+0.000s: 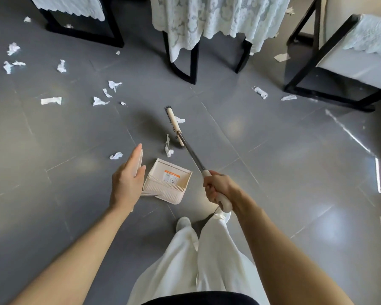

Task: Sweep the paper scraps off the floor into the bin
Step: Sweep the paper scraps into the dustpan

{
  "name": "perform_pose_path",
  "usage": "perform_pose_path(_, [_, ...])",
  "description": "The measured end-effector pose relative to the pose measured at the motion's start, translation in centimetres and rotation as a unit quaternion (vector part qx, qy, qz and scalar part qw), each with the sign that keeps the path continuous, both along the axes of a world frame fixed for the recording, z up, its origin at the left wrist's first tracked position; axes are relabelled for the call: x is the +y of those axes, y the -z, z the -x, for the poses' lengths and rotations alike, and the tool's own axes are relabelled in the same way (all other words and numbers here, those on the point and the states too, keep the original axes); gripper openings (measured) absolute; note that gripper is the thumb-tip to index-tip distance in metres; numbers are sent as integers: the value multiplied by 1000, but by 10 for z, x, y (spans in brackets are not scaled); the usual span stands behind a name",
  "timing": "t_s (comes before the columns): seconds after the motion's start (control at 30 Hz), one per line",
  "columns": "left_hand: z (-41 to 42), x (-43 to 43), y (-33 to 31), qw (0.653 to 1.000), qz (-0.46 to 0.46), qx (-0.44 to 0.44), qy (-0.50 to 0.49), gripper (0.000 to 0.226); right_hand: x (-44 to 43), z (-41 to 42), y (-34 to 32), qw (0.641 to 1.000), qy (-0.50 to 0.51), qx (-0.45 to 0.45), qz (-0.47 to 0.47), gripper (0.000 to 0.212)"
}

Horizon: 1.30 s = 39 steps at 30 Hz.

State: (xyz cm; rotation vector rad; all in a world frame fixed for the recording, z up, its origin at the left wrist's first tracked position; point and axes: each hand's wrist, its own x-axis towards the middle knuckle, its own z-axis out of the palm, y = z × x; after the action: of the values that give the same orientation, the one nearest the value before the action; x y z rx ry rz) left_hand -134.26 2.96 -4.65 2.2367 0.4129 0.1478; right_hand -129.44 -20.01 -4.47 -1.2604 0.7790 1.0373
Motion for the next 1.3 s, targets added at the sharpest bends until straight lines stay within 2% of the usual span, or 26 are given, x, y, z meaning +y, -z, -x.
perform_pose_path(0.17, [-6, 10, 1, 998, -7, 7, -56, 56, 4, -34, -9, 990, -98, -68, 77, 33])
perform_pose_path(0.33, [-30, 9, -1, 996, -9, 19, -91, 55, -6, -101, -3, 972, -163, -117, 120, 24])
perform_pose_path(0.53, [-74, 9, 6, 991, -7, 25, -129, 54, -10, -194, 24, 931, -275, -162, 176, 27])
perform_pose_path(0.7, [-114, 17, 4, 987, 37, 42, -150, 54, -1, -232, 49, 911, -349, -137, 169, 23])
perform_pose_path(0.87, [-124, 14, 5, 988, 46, 39, -143, 54, 2, -202, 36, 891, -428, -71, 133, 25])
perform_pose_path(1.0, [-124, 5, 5, 989, 71, 23, -126, 53, -16, -188, 0, 925, -362, 87, 72, 16])
perform_pose_path(1.07, [-126, 0, 1, 992, 63, 18, -109, 53, -27, -186, -25, 936, -330, 119, 41, 21])
perform_pose_path(1.2, [-124, -6, -6, 996, 33, 7, -82, 53, -50, -176, -52, 956, -263, 130, 21, 47])
perform_pose_path(1.3, [-126, -24, -6, 999, 28, 7, -43, 56, -68, -156, -62, 964, -254, 79, 28, 41])
